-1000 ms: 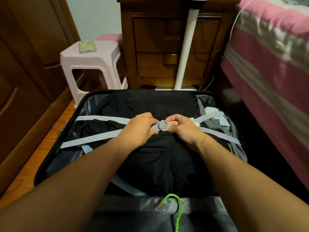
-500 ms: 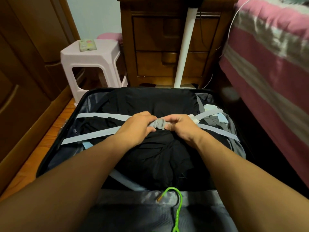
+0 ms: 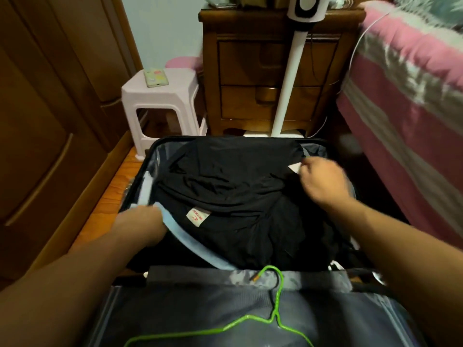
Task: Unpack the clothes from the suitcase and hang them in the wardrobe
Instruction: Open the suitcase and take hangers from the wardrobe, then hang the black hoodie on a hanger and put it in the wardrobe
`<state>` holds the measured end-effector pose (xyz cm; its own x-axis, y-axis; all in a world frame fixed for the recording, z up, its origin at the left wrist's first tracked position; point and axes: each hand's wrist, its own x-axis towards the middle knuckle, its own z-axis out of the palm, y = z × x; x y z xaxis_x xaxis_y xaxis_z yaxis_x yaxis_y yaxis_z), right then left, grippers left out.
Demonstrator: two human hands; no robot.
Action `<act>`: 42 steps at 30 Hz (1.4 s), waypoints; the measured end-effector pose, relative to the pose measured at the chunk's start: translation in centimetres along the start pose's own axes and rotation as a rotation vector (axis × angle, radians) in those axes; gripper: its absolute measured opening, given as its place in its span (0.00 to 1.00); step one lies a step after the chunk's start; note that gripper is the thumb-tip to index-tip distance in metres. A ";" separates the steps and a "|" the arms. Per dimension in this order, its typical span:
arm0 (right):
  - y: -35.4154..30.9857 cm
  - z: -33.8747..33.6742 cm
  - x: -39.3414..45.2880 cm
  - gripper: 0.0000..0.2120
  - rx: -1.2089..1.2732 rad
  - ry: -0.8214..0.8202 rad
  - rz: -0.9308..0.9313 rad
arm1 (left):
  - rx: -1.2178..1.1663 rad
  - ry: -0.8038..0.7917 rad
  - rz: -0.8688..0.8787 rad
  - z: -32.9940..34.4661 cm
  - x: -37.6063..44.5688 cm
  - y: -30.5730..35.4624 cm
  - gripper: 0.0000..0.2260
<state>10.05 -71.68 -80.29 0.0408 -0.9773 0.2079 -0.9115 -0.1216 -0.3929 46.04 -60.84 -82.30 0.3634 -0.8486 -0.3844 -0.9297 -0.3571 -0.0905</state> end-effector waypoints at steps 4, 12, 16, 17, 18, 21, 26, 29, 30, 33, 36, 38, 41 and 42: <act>7.7 -5.1 -3.0 0.16 -0.529 -0.425 0.261 | 0.383 -0.165 0.000 2.0 -3.2 -0.3 0.24; 6.5 2.4 -6.8 0.53 -0.014 -0.498 0.310 | -0.096 -0.106 0.274 4.6 -3.0 5.1 0.18; 8.3 2.8 -6.3 0.30 0.327 -0.265 0.541 | -0.329 0.017 0.273 4.8 -3.3 4.5 0.22; 7.9 2.0 -6.4 0.19 0.269 -0.275 0.498 | -0.413 0.053 0.308 4.4 -3.9 4.6 0.20; 7.4 1.0 -6.7 0.10 0.196 -0.232 0.441 | -0.513 0.069 0.364 4.0 -4.8 5.0 0.16; 4.2 -1.9 -8.2 0.07 0.182 0.052 0.295 | -0.685 -0.179 0.581 3.1 -8.6 6.5 0.09; 2.4 -5.2 -11.5 0.08 0.217 0.053 0.261 | 0.024 -0.297 0.857 6.6 -12.9 7.2 0.15; 2.1 -8.9 -14.0 0.09 0.105 -0.064 0.261 | 0.042 -0.233 0.778 6.8 -15.6 6.2 0.14; 1.6 -10.3 -15.3 0.11 0.066 -0.106 0.209 | 0.009 -0.236 0.749 6.2 -16.7 5.8 0.13; -1.1 -14.6 -19.6 0.17 0.028 -0.218 -0.014 | -0.108 -0.260 0.706 2.5 -20.1 3.7 0.12; -3.6 -18.6 -24.3 0.19 0.036 -0.407 0.033 | -0.171 -0.327 0.640 -2.8 -24.8 1.2 0.15; -4.8 -21.4 -27.3 0.19 0.037 -0.534 0.143 | -0.129 -0.384 0.596 -6.0 -28.0 -0.6 0.13; -5.7 -25.1 -32.9 0.18 0.023 -0.739 0.295 | 0.016 -0.451 0.548 -10.4 -32.0 -2.7 0.06; -6.2 -26.2 -34.7 0.16 0.012 -0.856 0.292 | 0.089 -0.460 0.560 -11.3 -32.8 -3.5 0.07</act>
<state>3.51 -32.43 -61.58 0.1032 -0.7637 -0.6373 -0.9291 0.1547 -0.3359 38.01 -36.13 -59.00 -0.2119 -0.6380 -0.7403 -0.9773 0.1323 0.1657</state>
